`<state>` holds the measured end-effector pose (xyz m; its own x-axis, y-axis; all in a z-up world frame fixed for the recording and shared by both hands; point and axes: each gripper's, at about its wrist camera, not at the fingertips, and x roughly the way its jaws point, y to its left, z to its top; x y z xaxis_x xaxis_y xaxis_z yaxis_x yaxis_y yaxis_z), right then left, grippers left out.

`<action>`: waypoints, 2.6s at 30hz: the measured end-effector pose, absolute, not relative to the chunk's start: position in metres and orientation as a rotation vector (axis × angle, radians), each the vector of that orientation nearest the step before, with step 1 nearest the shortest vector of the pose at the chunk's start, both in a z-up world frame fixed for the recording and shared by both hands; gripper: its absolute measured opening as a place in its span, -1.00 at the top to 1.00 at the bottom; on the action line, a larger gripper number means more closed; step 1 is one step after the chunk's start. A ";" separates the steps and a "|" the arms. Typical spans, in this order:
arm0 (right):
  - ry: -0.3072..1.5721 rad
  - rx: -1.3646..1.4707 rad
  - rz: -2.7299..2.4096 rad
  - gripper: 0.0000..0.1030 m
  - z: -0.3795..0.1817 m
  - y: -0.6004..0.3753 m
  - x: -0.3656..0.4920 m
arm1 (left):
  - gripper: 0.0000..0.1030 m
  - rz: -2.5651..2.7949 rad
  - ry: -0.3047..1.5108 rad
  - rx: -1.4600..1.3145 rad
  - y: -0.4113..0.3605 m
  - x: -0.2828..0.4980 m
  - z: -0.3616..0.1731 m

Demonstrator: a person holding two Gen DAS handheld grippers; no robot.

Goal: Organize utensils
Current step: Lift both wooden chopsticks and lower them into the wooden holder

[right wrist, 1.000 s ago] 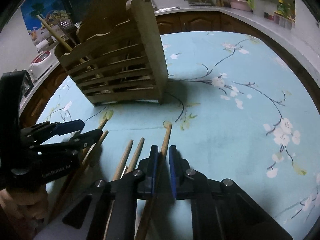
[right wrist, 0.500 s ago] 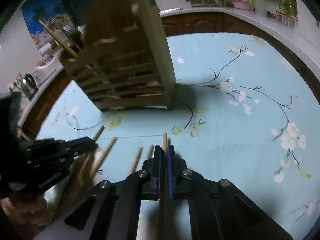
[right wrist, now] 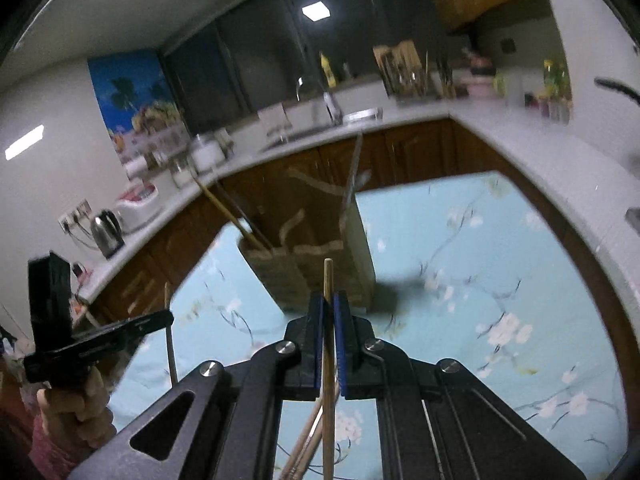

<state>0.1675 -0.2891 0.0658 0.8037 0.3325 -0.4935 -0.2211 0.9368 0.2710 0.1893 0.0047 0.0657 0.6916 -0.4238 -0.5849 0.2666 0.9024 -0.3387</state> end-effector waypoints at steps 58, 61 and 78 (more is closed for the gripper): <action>0.297 0.254 0.200 0.89 0.103 -0.283 0.279 | 0.90 -0.154 0.269 -0.310 -0.022 0.294 0.109; 0.342 0.249 0.213 0.89 0.092 -0.279 0.285 | 0.90 -0.165 0.302 -0.298 -0.024 0.293 0.099; 0.449 0.241 0.211 0.89 0.076 -0.275 0.296 | 0.89 -0.200 0.433 -0.303 -0.023 0.309 0.082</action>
<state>0.2960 -0.2753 0.0757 0.8798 0.2532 -0.4022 -0.1474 0.9499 0.2755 0.3085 -0.0233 0.0815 0.8894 -0.2531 -0.3807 0.1255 0.9359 -0.3290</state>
